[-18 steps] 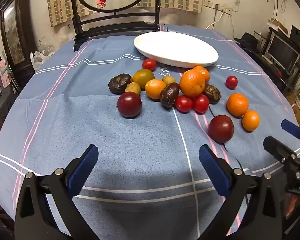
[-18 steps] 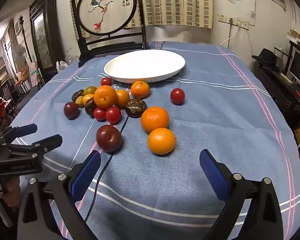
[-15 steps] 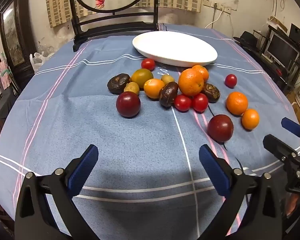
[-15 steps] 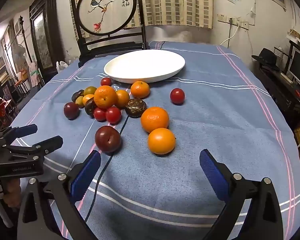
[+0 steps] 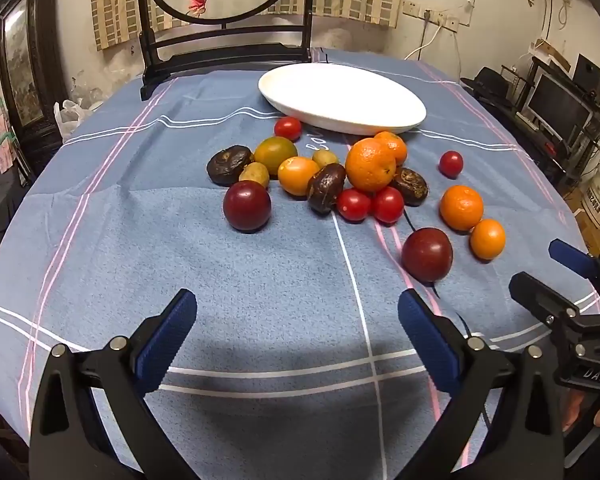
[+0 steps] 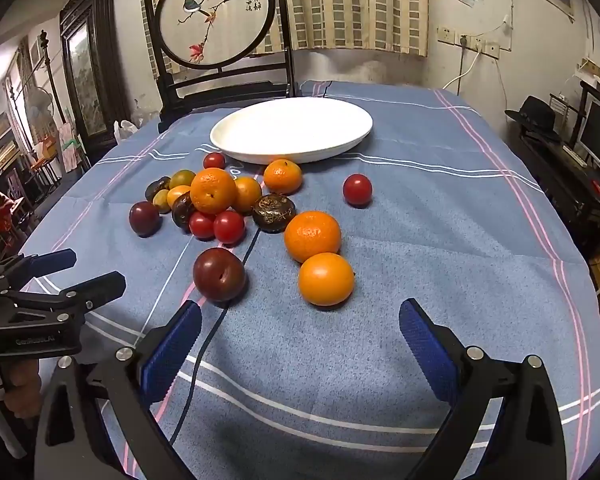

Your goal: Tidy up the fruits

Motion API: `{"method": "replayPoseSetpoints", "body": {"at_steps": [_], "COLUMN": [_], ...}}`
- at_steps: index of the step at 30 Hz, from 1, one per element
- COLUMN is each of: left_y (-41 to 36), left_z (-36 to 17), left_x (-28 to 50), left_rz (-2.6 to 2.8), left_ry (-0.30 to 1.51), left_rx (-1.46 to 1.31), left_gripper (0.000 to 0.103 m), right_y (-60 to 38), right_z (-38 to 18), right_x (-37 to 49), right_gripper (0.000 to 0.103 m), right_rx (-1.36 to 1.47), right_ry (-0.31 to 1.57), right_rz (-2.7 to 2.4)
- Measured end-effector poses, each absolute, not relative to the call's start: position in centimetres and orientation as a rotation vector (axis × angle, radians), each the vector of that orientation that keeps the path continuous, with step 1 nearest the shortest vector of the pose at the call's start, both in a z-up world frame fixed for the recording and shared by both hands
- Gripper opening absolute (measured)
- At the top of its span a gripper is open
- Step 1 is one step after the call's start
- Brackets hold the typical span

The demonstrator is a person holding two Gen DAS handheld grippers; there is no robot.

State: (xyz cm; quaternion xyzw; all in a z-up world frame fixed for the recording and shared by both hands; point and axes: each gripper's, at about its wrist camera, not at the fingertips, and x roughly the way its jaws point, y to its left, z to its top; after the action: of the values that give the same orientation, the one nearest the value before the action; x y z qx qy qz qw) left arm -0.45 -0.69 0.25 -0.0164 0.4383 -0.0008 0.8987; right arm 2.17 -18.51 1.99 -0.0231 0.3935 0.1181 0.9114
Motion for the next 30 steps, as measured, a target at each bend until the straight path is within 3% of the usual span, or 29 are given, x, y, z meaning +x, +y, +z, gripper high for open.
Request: {"method": "replayPoseSetpoints", "body": {"at_steps": [30], "left_y": [-0.19], "left_z": [0.00], "left_x": [-0.67], "left_rz": [0.022], "left_ry": [0.916], "left_rx": [-0.038], "left_gripper": [0.099], "right_y": [-17.94], "right_z": [1.53], "right_x": [2.03], "right_gripper": [0.099], "right_rx": [-0.047], "right_ry": [0.816], "right_rz": [0.252]}}
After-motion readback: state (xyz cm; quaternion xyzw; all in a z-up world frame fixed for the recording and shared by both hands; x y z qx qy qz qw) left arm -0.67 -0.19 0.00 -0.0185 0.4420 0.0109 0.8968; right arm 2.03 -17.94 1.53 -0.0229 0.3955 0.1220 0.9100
